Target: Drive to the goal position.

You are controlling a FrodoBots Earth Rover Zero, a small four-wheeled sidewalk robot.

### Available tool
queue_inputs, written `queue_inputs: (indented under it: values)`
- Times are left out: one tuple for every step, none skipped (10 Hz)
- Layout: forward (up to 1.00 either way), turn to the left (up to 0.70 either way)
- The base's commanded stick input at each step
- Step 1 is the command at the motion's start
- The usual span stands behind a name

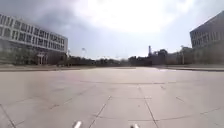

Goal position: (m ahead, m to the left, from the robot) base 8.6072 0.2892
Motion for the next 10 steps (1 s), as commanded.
queue_inputs:
  values:
    - [0.70, 0.00]
    - [0.70, 0.00]
    - [0.70, 0.00]
    - [0.70, 0.00]
    - [0.70, 0.00]
    - [0.70, 0.00]
    - [0.70, 0.00]
    - [0.70, 0.00]
    - [0.70, 0.00]
    - [0.70, 0.00]
